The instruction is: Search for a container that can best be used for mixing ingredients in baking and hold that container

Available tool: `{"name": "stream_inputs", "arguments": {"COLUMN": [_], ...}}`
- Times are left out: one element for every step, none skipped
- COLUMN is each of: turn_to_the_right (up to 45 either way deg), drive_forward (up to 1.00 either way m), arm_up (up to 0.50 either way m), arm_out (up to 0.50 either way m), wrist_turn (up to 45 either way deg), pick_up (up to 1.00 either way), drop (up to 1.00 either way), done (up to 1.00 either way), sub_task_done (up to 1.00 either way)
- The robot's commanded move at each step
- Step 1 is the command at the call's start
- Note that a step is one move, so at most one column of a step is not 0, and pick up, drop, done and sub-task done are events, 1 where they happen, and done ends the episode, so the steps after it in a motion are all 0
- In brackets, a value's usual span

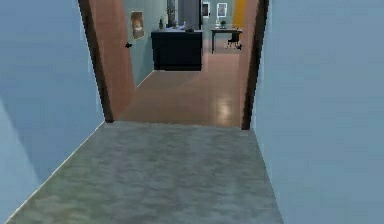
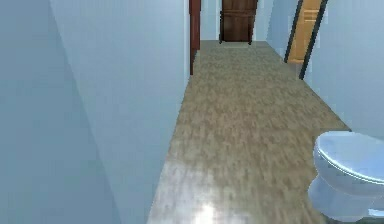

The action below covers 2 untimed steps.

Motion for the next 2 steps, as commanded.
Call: {"name": "stream_inputs", "arguments": {"turn_to_the_right": [0.0, 3.0], "drive_forward": [0.2, 0.0], "arm_up": [0.0, 0.0], "arm_out": [0.0, 0.0], "wrist_turn": [0.0, 0.0], "pick_up": [0.0, 0.0], "drop": [0.0, 0.0], "done": [0.0, 0.0], "sub_task_done": [0.0, 0.0]}}
